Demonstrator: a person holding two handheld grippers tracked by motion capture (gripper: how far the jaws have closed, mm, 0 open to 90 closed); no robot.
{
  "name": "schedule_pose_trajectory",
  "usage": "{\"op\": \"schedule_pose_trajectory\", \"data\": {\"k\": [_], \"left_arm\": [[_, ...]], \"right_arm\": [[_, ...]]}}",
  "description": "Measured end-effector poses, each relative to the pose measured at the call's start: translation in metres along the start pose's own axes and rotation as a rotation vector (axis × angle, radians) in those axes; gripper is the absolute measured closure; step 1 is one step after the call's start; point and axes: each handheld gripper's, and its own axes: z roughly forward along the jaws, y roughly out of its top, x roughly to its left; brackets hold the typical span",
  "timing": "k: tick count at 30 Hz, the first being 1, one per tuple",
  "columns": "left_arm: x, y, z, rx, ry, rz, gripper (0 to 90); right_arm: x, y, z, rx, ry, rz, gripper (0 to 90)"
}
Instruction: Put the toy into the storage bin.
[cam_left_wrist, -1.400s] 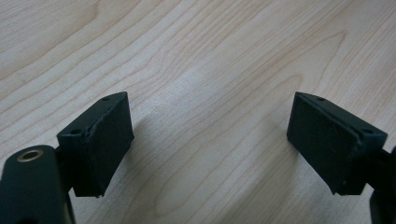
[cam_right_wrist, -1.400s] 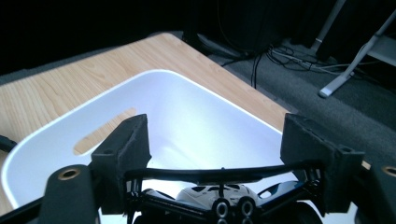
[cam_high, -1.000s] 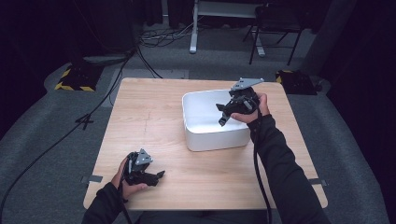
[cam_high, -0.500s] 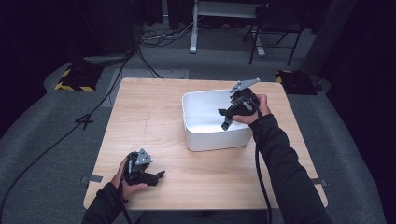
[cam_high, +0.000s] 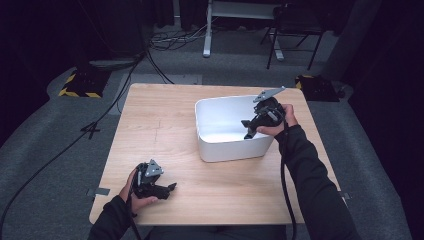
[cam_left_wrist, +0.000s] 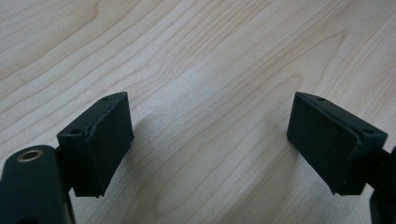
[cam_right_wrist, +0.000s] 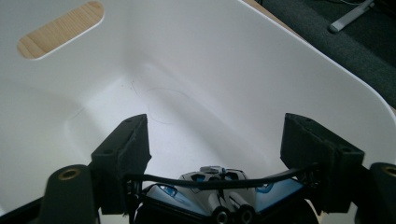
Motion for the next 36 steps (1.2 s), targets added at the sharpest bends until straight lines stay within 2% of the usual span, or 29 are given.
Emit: {"op": "schedule_pose_trajectory", "data": {"k": [9, 11, 23, 31, 36], "left_arm": [[0.0, 0.0, 0.0, -0.002, 0.002, 0.0, 14.6], [0.0, 0.0, 0.0, 0.0, 0.0, 0.0, 14.6], [0.0, 0.0, 0.0, 0.0, 0.0, 0.0, 14.6], [0.0, 0.0, 0.0, 0.0, 0.0, 0.0, 14.6], [0.0, 0.0, 0.0, 0.0, 0.001, 0.0, 14.6]], "right_arm": [[-0.004, -0.009, -0.016, 0.003, -0.014, 0.004, 24.5], [-0.004, -0.011, -0.018, 0.006, -0.001, 0.006, 24.5], [-0.001, -0.019, -0.034, 0.01, -0.02, 0.001, 24.5], [0.0, -0.018, -0.034, 0.045, -0.027, 0.019, 24.5], [-0.002, -0.018, -0.031, 0.052, -0.01, 0.027, 24.4]]}}
